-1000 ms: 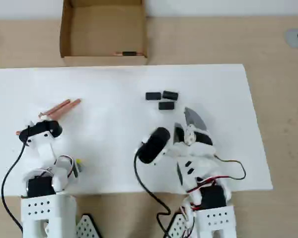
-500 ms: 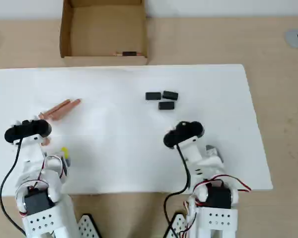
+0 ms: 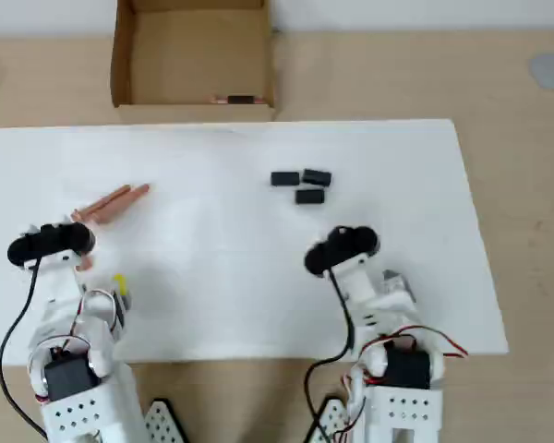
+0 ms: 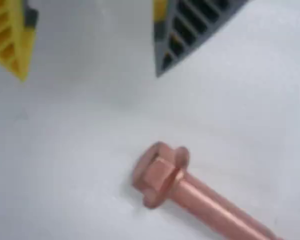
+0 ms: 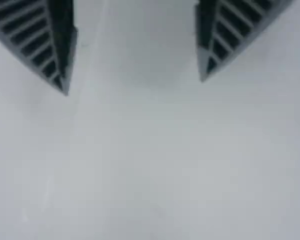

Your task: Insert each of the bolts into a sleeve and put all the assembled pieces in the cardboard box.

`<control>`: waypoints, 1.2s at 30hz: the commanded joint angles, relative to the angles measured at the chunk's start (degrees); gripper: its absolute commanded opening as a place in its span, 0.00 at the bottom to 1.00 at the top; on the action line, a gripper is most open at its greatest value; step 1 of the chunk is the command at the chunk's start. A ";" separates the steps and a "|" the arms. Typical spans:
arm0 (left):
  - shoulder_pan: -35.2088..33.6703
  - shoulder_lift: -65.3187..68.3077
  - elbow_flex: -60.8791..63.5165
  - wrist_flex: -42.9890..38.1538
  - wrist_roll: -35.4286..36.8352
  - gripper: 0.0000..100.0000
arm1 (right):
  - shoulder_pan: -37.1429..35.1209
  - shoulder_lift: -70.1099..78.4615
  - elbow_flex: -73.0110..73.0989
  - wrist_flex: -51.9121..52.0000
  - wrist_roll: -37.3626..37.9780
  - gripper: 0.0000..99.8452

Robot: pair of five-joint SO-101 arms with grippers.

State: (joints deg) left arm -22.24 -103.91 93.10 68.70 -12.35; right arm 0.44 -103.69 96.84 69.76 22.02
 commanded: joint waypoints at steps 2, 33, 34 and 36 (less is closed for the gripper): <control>-0.53 -0.48 -0.35 -0.88 -0.44 0.18 | 0.75 -6.37 -1.89 0.09 -0.44 0.21; 1.58 -0.48 0.18 -3.16 -0.44 0.19 | 0.40 -6.37 -2.07 0.35 -0.79 0.21; 1.41 -0.48 -0.26 -2.99 -0.44 0.19 | 0.40 -6.11 -2.42 0.44 -0.79 0.21; 1.76 -0.48 -2.46 -3.25 -0.44 0.19 | 0.48 -6.02 -4.09 1.14 -0.88 0.21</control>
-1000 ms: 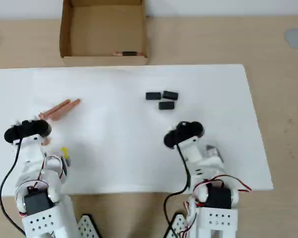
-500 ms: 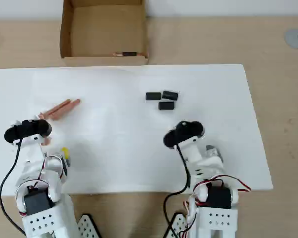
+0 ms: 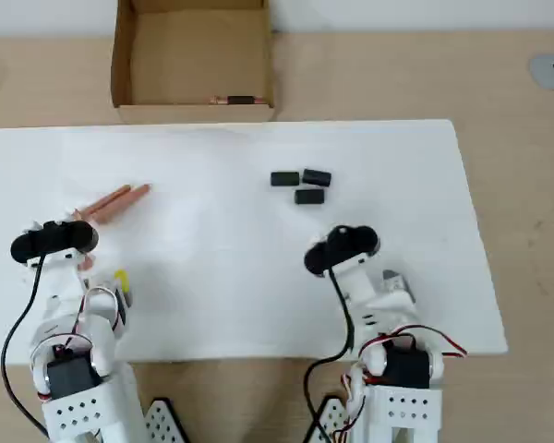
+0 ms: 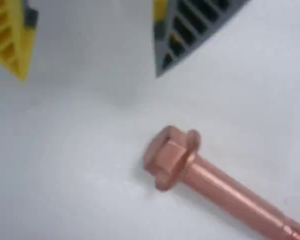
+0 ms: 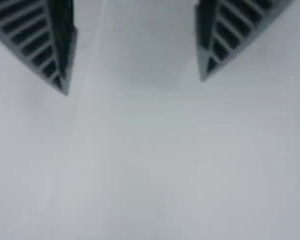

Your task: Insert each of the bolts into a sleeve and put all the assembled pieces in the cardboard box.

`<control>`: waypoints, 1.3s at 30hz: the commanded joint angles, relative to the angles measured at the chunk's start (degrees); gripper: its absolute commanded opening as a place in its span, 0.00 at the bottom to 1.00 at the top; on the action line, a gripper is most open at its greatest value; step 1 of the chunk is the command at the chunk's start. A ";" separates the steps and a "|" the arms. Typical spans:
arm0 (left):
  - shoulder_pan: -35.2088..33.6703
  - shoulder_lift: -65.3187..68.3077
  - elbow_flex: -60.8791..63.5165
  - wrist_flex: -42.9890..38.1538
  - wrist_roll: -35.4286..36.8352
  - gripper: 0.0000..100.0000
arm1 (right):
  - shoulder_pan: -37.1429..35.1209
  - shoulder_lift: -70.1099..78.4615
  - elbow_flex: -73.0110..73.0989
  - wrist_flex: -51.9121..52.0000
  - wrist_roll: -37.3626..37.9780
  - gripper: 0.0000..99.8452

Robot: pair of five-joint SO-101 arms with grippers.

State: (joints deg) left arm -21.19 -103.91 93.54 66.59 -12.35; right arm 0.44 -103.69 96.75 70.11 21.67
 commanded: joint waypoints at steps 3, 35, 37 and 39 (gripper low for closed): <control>1.41 -0.13 -8.18 -0.97 -0.18 0.19 | 0.40 -6.02 -9.27 4.40 -1.49 0.21; -0.62 67.82 -94.33 33.85 20.31 0.25 | -10.59 82.15 -100.70 32.35 3.60 0.21; -0.35 67.74 -90.02 33.85 19.43 0.25 | -12.26 84.26 -97.98 32.35 7.65 0.21; -0.35 68.18 -85.19 33.58 17.93 0.25 | -13.23 86.29 -96.13 32.35 10.29 0.21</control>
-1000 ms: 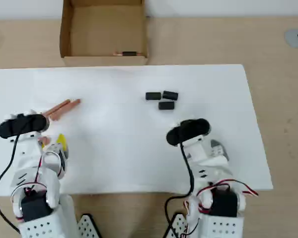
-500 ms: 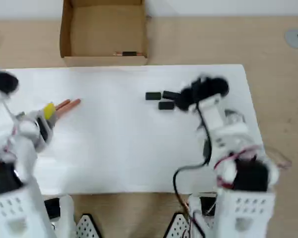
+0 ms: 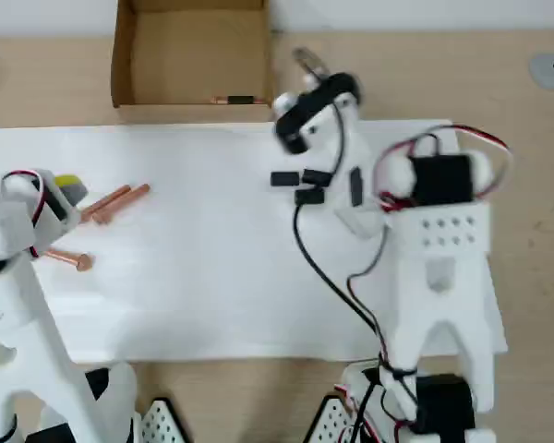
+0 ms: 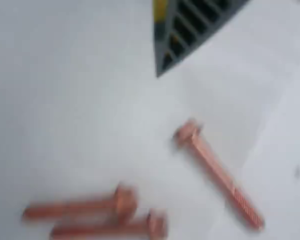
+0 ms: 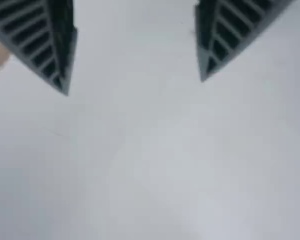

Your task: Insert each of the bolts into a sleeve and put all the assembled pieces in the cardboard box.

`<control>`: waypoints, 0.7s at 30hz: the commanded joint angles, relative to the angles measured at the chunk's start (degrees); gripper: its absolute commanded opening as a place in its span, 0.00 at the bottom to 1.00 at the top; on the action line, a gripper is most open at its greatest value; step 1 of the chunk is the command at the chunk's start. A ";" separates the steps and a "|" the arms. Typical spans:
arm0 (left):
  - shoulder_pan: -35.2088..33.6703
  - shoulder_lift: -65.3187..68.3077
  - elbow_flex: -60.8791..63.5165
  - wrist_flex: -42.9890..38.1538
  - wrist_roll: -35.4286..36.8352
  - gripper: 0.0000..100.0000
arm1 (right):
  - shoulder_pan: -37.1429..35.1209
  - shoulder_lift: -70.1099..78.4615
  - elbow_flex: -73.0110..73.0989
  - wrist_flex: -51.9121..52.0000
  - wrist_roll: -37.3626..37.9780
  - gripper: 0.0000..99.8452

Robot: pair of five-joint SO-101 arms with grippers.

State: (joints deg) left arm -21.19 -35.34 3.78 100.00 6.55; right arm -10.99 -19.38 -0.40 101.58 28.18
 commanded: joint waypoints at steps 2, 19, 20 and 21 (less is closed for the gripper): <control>-0.62 1.10 8.09 -1.05 -1.67 0.25 | -2.42 4.26 1.45 0.88 5.45 0.21; -9.58 5.32 20.48 -15.21 3.16 0.25 | -2.51 22.90 -6.73 0.88 32.79 0.21; -9.49 5.32 21.01 -15.74 3.16 0.25 | -2.59 23.69 -8.13 0.88 33.93 0.21; -8.97 5.32 21.63 -16.35 3.16 0.25 | -3.21 24.57 -9.45 0.88 34.99 0.21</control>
State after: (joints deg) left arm -30.59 -29.98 24.70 85.58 9.36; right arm -13.10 4.26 -4.70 101.58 60.00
